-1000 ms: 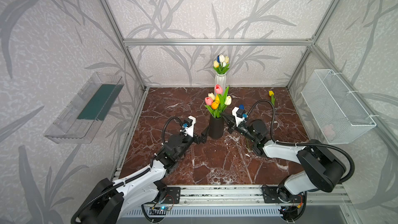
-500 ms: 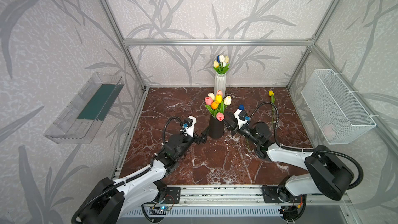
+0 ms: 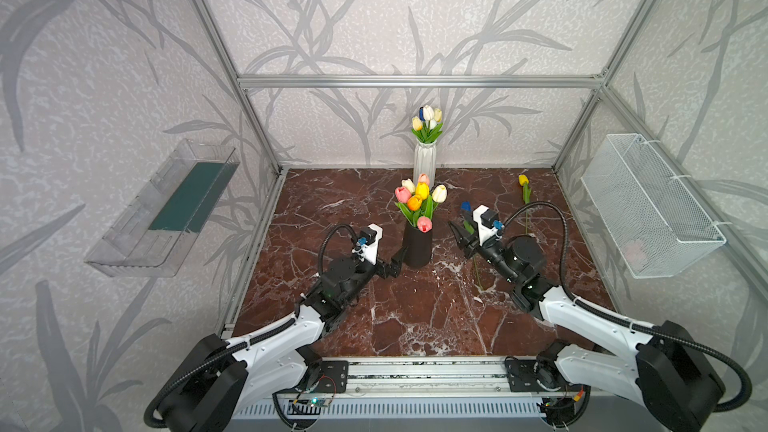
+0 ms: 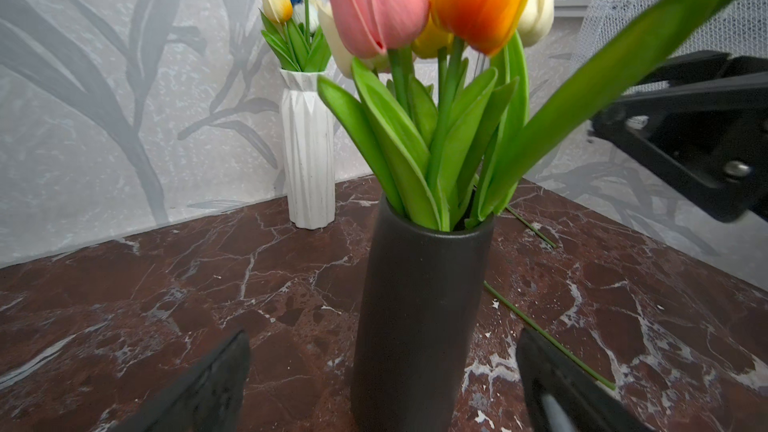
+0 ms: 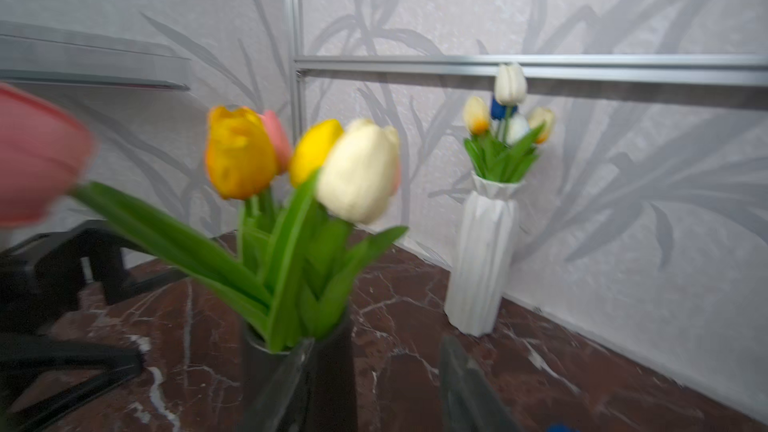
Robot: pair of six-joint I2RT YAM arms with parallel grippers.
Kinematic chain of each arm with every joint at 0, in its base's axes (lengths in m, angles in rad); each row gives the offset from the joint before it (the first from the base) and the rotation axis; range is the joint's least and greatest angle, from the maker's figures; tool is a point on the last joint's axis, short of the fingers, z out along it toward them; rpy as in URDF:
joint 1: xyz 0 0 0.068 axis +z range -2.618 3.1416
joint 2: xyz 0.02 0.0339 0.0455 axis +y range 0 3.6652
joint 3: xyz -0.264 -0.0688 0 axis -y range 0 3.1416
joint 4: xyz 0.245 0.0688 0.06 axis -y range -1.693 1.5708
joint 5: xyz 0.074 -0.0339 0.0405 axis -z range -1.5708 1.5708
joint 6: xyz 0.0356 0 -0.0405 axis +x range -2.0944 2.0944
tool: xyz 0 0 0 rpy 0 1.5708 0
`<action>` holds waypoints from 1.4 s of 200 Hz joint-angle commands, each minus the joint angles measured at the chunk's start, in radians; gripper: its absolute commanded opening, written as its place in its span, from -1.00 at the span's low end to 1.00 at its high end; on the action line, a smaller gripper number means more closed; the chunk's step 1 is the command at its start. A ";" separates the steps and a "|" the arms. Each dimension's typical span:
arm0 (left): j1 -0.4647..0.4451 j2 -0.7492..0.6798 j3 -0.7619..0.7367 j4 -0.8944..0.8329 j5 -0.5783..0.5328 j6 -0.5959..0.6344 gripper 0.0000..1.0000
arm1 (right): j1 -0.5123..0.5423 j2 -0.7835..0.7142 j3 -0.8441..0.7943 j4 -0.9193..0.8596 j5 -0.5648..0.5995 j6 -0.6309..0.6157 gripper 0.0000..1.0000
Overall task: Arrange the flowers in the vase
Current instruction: 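Open the right gripper and move it to the blue tulip on the table, then grasp the blue tulip stem and lift it upright with the right gripper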
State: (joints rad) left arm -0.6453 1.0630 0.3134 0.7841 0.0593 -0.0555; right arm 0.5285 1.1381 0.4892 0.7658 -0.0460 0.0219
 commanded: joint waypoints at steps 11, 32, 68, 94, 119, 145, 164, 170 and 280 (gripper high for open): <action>0.000 0.012 0.053 -0.069 0.159 0.061 0.99 | -0.160 0.059 0.165 -0.479 0.133 0.233 -0.05; -0.002 0.016 0.043 -0.103 0.220 0.078 0.99 | -0.198 0.179 0.336 -0.857 0.160 0.219 -0.17; -0.017 -0.004 0.008 -0.150 0.264 0.085 0.99 | -0.203 0.346 0.510 -1.255 0.138 0.186 -0.24; -0.025 -0.001 -0.003 -0.147 0.315 0.107 0.99 | -0.202 0.471 0.593 -1.417 0.093 0.148 -0.23; -0.027 0.017 0.003 -0.137 0.325 0.110 0.99 | -0.200 0.599 0.662 -1.471 0.022 0.123 -0.22; -0.027 0.022 -0.016 -0.075 0.287 0.099 0.99 | -0.190 0.639 0.682 -1.430 -0.009 0.132 -0.18; -0.027 0.011 -0.016 -0.085 0.280 0.094 0.99 | -0.190 0.657 0.699 -1.418 -0.021 0.139 -0.16; -0.028 0.012 -0.017 -0.085 0.277 0.093 0.99 | -0.190 0.662 0.701 -1.413 -0.026 0.142 -0.16; -0.027 -0.039 -0.021 -0.095 0.209 0.106 0.99 | -0.191 0.805 0.755 -1.359 -0.008 0.177 -0.94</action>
State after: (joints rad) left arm -0.6685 1.0550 0.2970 0.6773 0.2989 0.0280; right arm 0.3347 1.9205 1.2457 -0.5941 -0.0525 0.1886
